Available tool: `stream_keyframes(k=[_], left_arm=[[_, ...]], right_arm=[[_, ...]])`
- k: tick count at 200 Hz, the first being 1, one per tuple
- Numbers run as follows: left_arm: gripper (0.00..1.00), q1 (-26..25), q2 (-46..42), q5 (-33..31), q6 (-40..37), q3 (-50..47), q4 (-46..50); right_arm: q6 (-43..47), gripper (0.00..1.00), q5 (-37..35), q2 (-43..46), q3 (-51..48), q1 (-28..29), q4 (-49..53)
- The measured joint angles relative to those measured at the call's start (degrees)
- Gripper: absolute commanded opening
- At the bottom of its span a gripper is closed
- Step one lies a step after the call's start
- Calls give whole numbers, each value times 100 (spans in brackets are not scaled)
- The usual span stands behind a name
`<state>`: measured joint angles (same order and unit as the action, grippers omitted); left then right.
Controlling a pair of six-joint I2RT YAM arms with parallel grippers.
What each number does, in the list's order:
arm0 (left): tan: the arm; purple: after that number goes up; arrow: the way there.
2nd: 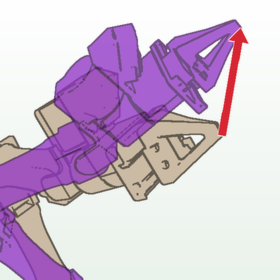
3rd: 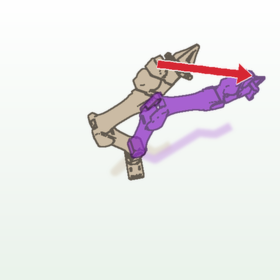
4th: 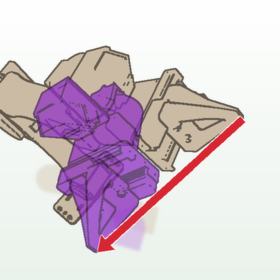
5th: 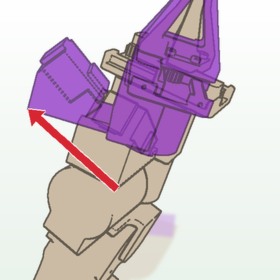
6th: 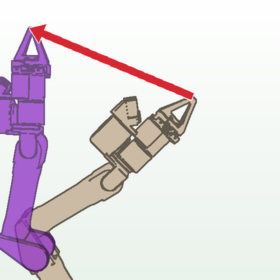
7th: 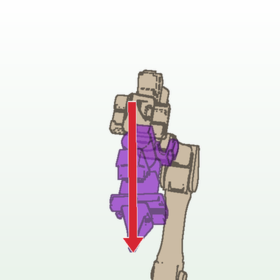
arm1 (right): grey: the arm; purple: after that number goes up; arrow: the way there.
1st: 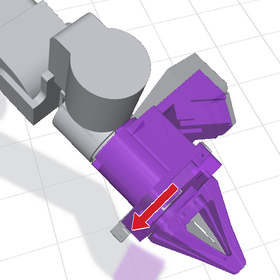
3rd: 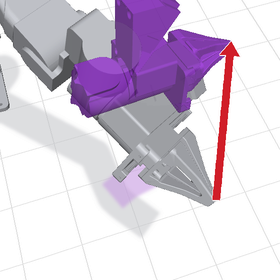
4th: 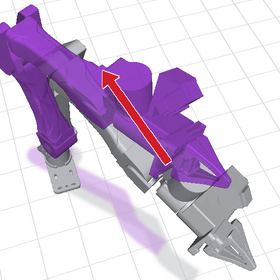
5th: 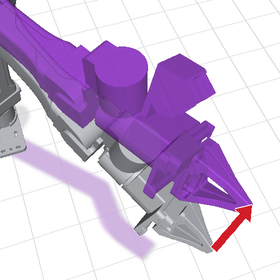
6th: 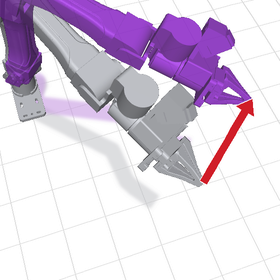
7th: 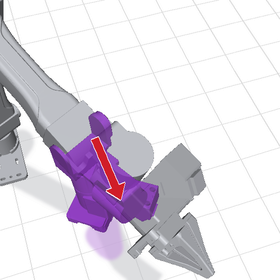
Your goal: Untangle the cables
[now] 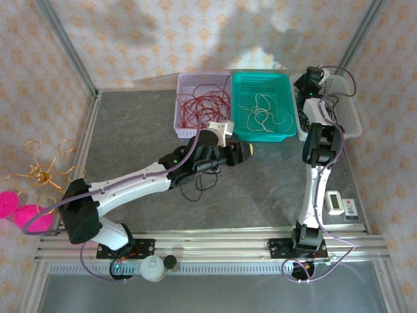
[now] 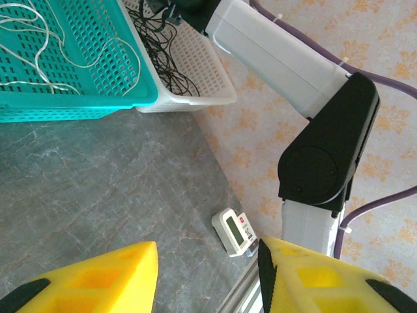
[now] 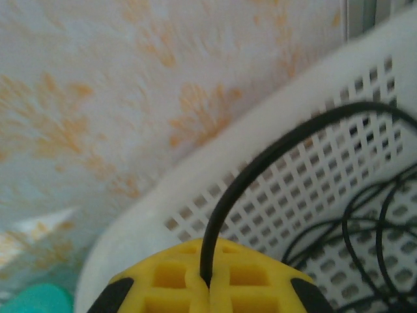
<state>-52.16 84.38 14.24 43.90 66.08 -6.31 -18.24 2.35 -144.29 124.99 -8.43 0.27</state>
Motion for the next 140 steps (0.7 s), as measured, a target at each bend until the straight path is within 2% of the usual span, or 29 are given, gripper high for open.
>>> stream_keyframes(k=[19,37,65,104,140], left_arm=[[45,-39,0,-20,0,0,0],[46,-72,0,-37,0,0,0],[46,-72,0,-103,-7,0,2],[47,-72,0,-127,-44,0,0],[48,-72,-96,-199,-42,-157,-42]], right_arm=[[-127,12,92,-144,199,-46,350],[-195,18,85,-149,175,-96,542],[-319,38,-2,157,-557,-138,509],[-254,46,48,693,-1248,-138,529],[-267,48,175,2232,-2940,-109,-107]])
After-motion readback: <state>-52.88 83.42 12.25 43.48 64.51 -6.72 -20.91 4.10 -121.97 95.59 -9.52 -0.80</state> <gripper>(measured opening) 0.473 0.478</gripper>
